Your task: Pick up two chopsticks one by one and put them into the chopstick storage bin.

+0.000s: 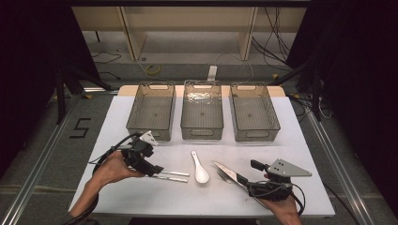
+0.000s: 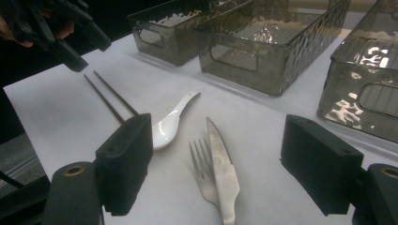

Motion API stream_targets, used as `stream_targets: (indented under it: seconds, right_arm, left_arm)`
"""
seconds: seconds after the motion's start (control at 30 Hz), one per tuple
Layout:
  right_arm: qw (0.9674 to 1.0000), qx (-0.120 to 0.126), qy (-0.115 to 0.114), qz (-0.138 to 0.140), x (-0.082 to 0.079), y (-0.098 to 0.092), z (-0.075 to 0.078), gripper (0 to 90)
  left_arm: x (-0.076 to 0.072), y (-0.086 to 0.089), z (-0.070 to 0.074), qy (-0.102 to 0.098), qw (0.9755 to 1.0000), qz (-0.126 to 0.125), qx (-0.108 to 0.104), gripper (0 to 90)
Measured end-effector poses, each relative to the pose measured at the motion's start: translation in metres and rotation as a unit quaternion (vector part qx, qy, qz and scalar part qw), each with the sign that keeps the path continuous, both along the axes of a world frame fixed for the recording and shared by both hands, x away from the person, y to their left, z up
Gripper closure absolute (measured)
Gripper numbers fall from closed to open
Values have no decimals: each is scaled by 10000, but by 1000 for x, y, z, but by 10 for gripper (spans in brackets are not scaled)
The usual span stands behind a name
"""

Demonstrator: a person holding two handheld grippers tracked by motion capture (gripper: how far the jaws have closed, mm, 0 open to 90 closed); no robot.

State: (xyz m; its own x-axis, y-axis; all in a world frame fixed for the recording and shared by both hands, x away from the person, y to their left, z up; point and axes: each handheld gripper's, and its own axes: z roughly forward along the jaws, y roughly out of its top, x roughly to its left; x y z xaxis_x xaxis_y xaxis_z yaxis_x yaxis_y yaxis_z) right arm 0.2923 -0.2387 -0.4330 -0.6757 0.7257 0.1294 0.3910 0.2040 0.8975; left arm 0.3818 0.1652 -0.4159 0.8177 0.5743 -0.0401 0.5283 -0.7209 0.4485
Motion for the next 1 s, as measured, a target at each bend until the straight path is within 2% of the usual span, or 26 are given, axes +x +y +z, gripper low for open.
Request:
stream_targets:
  seconds: [0.07,0.1,0.2,0.3,0.53,0.6,0.73,0.87,0.97,1.0]
  right_arm:
    - [10000,-31,-12,20,-1,2,0,263]
    - [10000,-58,-10,40,-1,2,0,263]
    - [10000,-52,15,46,0,2,-1,263]
    - [10000,-55,25,48,0,2,0,264]
    - [9999,-96,56,63,0,3,-1,265]
    - [9999,-72,47,102,0,3,-1,264]
    - [9998,-29,-35,198,-1,4,0,264]
    - [9998,-48,17,196,0,5,-1,264]
    - [9998,-50,24,205,0,5,-1,264]
    - [9998,-59,40,194,0,5,-1,265]
  left_arm:
    - [0,-1,-6,135,9996,-56,226,292]
    - [0,-1,-6,135,9996,-56,226,303]
    - [0,-1,-11,194,9990,-70,396,346]
    - [-1,-1,-17,287,9980,-194,532,387]
    - [-1,-2,-25,428,9967,-275,630,490]
    - [-1,0,-29,385,9959,-433,697,515]
    - [1,3,-35,370,9946,-488,836,540]
    - [2,4,-39,447,9945,-515,801,573]
    - [4,4,-44,512,9924,-602,940,592]
    - [4,4,-44,512,9924,-602,940,599]
